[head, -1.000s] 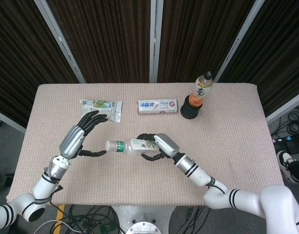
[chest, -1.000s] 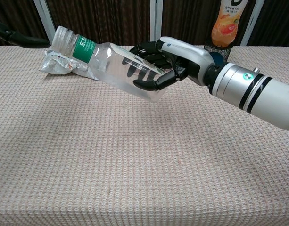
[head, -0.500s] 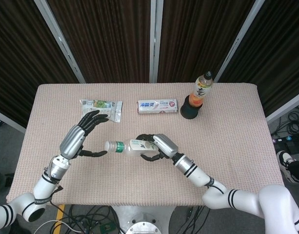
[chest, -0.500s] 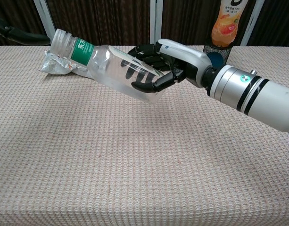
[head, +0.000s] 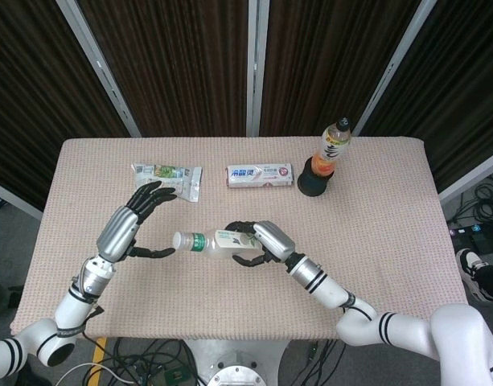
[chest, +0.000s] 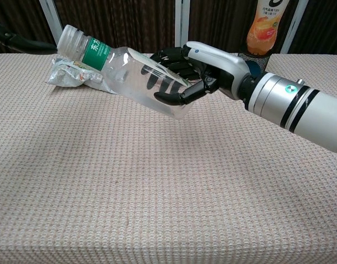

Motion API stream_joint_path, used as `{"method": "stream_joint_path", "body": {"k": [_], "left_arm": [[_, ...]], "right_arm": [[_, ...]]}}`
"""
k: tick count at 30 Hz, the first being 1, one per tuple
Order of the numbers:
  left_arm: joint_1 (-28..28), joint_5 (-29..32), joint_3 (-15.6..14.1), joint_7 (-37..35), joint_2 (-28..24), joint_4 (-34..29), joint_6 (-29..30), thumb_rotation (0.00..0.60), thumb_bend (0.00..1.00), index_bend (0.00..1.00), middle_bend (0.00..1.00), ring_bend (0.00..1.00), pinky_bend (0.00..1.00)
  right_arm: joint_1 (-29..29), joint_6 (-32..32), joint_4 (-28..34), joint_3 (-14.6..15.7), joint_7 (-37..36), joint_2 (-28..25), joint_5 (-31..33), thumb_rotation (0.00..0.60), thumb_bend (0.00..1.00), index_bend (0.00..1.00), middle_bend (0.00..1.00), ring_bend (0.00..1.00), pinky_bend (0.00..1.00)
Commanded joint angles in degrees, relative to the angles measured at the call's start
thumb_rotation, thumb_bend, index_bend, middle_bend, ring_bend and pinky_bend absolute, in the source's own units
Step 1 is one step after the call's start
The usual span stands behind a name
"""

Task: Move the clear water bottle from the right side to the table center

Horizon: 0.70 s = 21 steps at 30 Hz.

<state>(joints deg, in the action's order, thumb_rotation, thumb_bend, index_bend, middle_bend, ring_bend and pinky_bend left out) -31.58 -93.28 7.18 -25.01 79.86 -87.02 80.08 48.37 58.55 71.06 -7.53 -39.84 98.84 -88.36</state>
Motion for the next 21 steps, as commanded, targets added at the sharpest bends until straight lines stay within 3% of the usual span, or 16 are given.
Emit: {"method": "stream_joint_path", "body": {"k": [1,21], "left_arm": [[0.0,-0.3,-0.1,0.1,-0.1,-0.3,0.2,0.600,0.00,0.18,0.13,0.04,0.08],[0.5,-1.4,-1.2,-0.3,-0.8,-0.8,0.7,0.600,0.00,0.18,0.13,0.04,0.08]], "right_arm": [[0.1,-0.1,-0.1,0.0,0.1,0.1,0.1,0.600,0.64,0.60,0.49,0.42,0.47],[-0.3,0.4,0.2,-0.2,0.1,-0.4,0.4,0.600,0.64,0.60,0.49,0.42,0.47]]}}
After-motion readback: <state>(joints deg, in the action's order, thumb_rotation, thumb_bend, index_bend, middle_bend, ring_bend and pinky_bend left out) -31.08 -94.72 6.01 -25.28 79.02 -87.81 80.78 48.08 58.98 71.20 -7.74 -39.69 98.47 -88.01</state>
